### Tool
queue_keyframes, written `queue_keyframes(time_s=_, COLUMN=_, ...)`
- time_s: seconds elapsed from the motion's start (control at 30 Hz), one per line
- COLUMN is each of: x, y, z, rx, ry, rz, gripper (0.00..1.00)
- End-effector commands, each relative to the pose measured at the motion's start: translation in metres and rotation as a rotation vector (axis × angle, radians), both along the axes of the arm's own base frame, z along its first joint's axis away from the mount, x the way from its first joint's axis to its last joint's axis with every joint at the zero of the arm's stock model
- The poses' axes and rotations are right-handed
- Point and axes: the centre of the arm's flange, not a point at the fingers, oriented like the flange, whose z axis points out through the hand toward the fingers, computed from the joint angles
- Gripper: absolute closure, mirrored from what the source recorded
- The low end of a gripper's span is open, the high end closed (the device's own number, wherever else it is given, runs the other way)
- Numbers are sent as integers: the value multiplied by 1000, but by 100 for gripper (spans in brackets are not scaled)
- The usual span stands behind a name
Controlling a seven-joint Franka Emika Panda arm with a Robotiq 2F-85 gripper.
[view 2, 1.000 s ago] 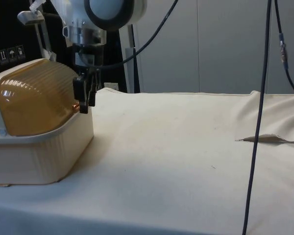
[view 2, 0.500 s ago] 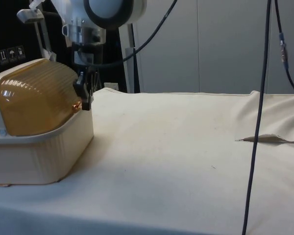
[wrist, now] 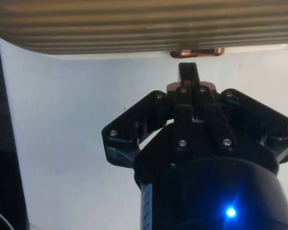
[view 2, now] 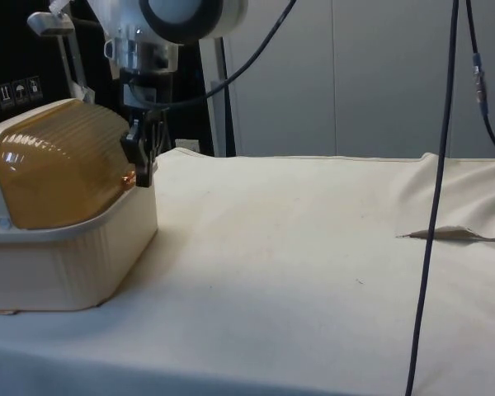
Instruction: Open the lid, then close it.
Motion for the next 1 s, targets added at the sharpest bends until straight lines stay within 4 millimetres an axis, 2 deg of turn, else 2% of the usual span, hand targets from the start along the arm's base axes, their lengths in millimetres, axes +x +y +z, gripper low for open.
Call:
queue_keyframes(time_s=0.0, x=0, y=4, z=-2, rx=16, ry=-1, rz=3, gripper=100)
queue_keyframes(time_s=0.4, x=2, y=6, z=9, rx=22, ry=-22, rz=0, gripper=100)
queue_keyframes(time_s=0.97, x=1, y=9, z=4, rx=17, ry=-20, rz=4, gripper=100)
